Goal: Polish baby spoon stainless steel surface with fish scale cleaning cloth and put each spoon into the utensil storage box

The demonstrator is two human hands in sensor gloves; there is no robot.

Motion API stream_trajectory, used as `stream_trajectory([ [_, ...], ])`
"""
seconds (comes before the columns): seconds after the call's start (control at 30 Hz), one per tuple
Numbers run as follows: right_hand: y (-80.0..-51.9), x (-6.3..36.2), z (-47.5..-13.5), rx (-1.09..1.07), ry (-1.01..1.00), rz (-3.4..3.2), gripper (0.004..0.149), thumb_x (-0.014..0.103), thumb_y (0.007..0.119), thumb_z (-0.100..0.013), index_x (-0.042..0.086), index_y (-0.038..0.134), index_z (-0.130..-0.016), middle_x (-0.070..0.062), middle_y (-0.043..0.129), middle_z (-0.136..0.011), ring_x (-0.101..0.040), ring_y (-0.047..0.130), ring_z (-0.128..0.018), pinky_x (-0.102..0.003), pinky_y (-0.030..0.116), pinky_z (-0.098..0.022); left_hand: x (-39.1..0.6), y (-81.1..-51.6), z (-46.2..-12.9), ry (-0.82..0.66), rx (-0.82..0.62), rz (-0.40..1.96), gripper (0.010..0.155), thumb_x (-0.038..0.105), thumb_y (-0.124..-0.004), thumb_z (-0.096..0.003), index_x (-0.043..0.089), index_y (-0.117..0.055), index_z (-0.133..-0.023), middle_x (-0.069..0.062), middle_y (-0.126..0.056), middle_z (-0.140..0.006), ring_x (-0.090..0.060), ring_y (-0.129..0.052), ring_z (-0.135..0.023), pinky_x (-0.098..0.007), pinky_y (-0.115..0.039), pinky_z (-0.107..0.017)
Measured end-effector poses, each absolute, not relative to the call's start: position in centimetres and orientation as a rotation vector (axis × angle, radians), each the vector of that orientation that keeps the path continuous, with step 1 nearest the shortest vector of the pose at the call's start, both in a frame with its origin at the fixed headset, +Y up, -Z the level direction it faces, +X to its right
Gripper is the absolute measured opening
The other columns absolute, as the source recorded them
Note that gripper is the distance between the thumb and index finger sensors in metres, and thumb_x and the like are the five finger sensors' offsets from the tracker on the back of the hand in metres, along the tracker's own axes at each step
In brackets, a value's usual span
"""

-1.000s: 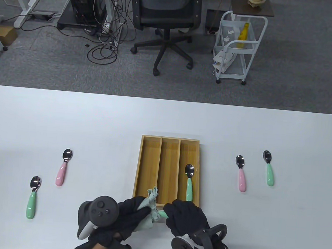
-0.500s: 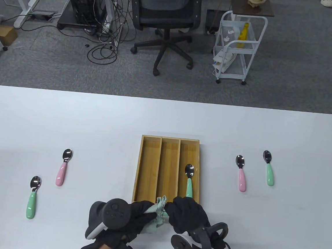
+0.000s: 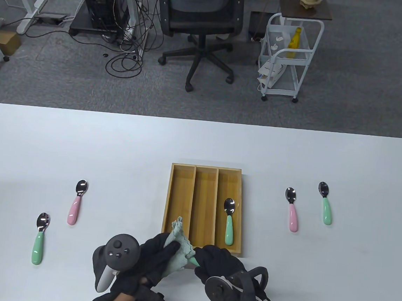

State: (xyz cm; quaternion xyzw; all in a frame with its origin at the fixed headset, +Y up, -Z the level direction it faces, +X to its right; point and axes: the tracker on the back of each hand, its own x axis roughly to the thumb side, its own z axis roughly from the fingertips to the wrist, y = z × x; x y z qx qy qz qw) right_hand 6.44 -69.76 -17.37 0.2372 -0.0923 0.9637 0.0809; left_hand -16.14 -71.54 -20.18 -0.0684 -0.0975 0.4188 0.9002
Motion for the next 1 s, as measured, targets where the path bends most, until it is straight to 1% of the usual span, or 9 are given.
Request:
stream_trajectory([
  [0.1, -69.5, 6.9, -17.7, 0.693, -0.325, 2.943, 0.049, 0.033, 0.084, -0.050, 0.028, 0.075, -0.098, -0.004, 0.078, -0.102, -0.030, 0.089, -0.088, -0.043, 0.083, -0.062, -15.0, -71.6, -20.1, -0.267, -0.181, 0.750, 0.048, 0.041, -0.074, -0.0551, 0.014, -0.079, -0.095, -0.003, -0.101, -0.061, -0.021, -0.105, -0.052, -0.046, -0.091, -0.048],
  [0.23, -69.2, 7.2, -17.7, 0.689, -0.375, 2.972, 0.049, 0.030, 0.086, -0.049, 0.031, 0.075, -0.096, -0.002, 0.074, -0.106, -0.031, 0.081, -0.096, -0.044, 0.079, -0.067, -13.4, -71.9, -19.9, -0.336, -0.267, 0.639, 0.049, 0.041, -0.074, -0.0548, 0.012, -0.080, -0.094, -0.004, -0.102, -0.060, -0.022, -0.106, -0.051, -0.046, -0.091, -0.047],
  [0.27, -69.2, 7.1, -17.7, 0.698, -0.394, 2.980, 0.048, 0.029, 0.087, -0.049, 0.032, 0.076, -0.095, -0.001, 0.073, -0.107, -0.031, 0.079, -0.098, -0.044, 0.079, -0.068, -12.8, -72.1, -19.9, -0.364, -0.311, 0.610, 0.050, 0.042, -0.074, -0.0547, 0.011, -0.080, -0.094, -0.004, -0.101, -0.060, -0.022, -0.106, -0.050, -0.046, -0.091, -0.047],
  [0.37, -69.3, 6.9, -17.6, 0.729, -0.394, 2.997, 0.047, 0.028, 0.087, -0.048, 0.033, 0.077, -0.094, 0.000, 0.071, -0.109, -0.030, 0.076, -0.101, -0.044, 0.078, -0.069, -12.0, -72.5, -19.7, -0.376, -0.386, 0.561, 0.051, 0.043, -0.073, -0.0543, 0.011, -0.081, -0.092, -0.003, -0.101, -0.059, -0.022, -0.106, -0.049, -0.046, -0.091, -0.046],
  [0.47, -69.4, 7.0, -17.7, 0.712, -0.420, 3.005, 0.048, 0.030, 0.087, -0.049, 0.032, 0.075, -0.096, 0.000, 0.071, -0.108, -0.030, 0.077, -0.100, -0.044, 0.078, -0.069, -12.2, -72.1, -19.6, -0.347, -0.287, 0.526, 0.051, 0.045, -0.073, -0.0540, 0.012, -0.082, -0.091, -0.001, -0.101, -0.056, -0.020, -0.106, -0.048, -0.045, -0.091, -0.045],
  [0.57, -69.3, 7.3, -17.7, 0.679, -0.424, 2.971, 0.048, 0.033, 0.086, -0.049, 0.032, 0.075, -0.096, -0.001, 0.073, -0.106, -0.030, 0.080, -0.096, -0.045, 0.078, -0.066, -13.3, -71.7, -19.7, -0.284, -0.218, 0.617, 0.050, 0.045, -0.074, -0.0534, 0.014, -0.081, -0.093, 0.001, -0.101, -0.056, -0.019, -0.105, -0.049, -0.044, -0.091, -0.046],
  [0.7, -69.5, 7.2, -17.7, 0.682, -0.364, 2.910, 0.050, 0.037, 0.085, -0.049, 0.030, 0.074, -0.097, -0.002, 0.077, -0.103, -0.028, 0.086, -0.088, -0.045, 0.080, -0.064, -15.1, -71.5, -20.0, -0.221, -0.160, 0.762, 0.050, 0.046, -0.073, -0.0537, 0.017, -0.079, -0.094, 0.003, -0.101, -0.058, -0.017, -0.105, -0.051, -0.042, -0.091, -0.048],
  [0.93, -70.2, 5.8, -16.8, 0.745, -0.219, 2.714, 0.057, 0.043, 0.082, -0.049, 0.022, 0.071, -0.101, -0.003, 0.082, -0.097, -0.021, 0.094, -0.075, -0.037, 0.085, -0.057, -17.4, -70.8, -19.8, -0.136, -0.035, 0.919, 0.049, 0.050, -0.068, -0.0558, 0.021, -0.077, -0.094, 0.003, -0.100, -0.062, -0.015, -0.105, -0.055, -0.040, -0.091, -0.052],
  [1.0, -70.1, 5.4, -16.5, 0.749, -0.216, 2.697, 0.058, 0.043, 0.081, -0.050, 0.020, 0.070, -0.102, -0.004, 0.081, -0.097, -0.020, 0.094, -0.074, -0.036, 0.085, -0.057, -17.6, -70.8, -19.5, -0.104, 0.005, 0.942, 0.049, 0.051, -0.065, -0.0569, 0.022, -0.076, -0.095, 0.004, -0.099, -0.064, -0.014, -0.104, -0.057, -0.039, -0.091, -0.053],
])
